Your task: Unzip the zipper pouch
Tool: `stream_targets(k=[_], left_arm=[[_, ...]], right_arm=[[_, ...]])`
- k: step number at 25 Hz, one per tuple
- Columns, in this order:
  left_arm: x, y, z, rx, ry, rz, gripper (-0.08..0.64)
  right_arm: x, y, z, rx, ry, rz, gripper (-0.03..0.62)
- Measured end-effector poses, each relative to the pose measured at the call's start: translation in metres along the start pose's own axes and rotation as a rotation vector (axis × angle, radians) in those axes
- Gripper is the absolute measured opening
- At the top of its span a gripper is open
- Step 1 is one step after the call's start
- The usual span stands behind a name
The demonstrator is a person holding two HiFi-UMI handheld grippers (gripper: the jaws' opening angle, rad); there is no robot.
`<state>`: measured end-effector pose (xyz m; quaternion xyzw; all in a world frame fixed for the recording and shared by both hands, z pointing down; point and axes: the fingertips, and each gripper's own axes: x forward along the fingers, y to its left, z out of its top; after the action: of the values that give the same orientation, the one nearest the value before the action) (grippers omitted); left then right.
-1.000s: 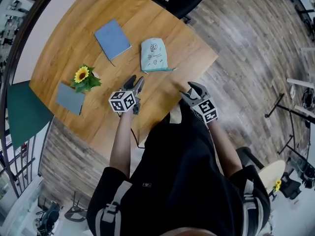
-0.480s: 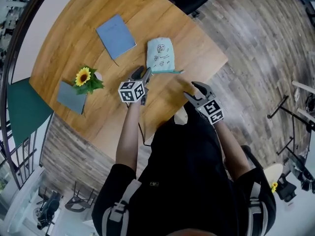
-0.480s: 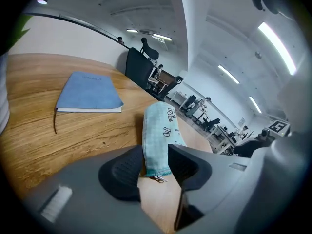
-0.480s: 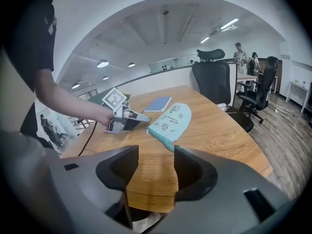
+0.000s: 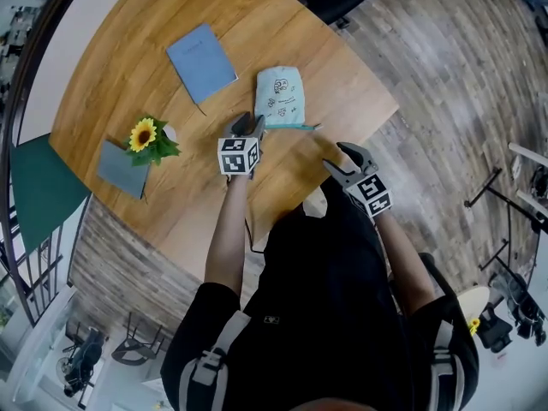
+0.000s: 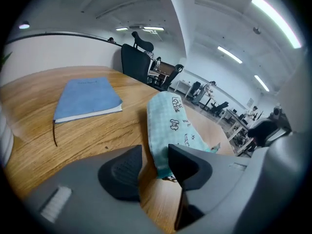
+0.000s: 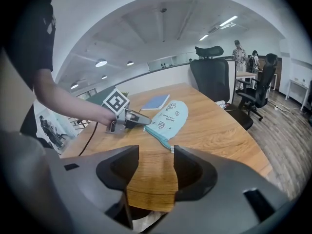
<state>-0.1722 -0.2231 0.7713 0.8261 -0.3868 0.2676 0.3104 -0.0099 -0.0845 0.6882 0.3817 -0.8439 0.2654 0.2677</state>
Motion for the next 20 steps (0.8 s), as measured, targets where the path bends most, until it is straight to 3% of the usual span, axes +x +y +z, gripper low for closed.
stream_targets(k=[5, 11, 17, 20], left_arm=[[0.005, 0.003, -0.002, 0.029, 0.009, 0.091, 0.176], [0.010, -0.007, -0.004, 0.085, 0.018, 0.131, 0.241], [0.013, -0.012, -0.005, 0.202, 0.082, 0.184, 0.241], [0.014, -0.015, -0.007, 0.213, 0.093, 0.194, 0.214]], right_arm=[[0.001, 0.002, -0.001, 0.000, -0.001, -0.001, 0.227], [0.001, 0.004, -0.003, -0.003, 0.000, 0.000, 0.227], [-0.001, 0.007, -0.003, -0.002, -0.008, -0.001, 0.227], [-0.002, 0.009, -0.003, -0.003, -0.012, -0.003, 0.225]])
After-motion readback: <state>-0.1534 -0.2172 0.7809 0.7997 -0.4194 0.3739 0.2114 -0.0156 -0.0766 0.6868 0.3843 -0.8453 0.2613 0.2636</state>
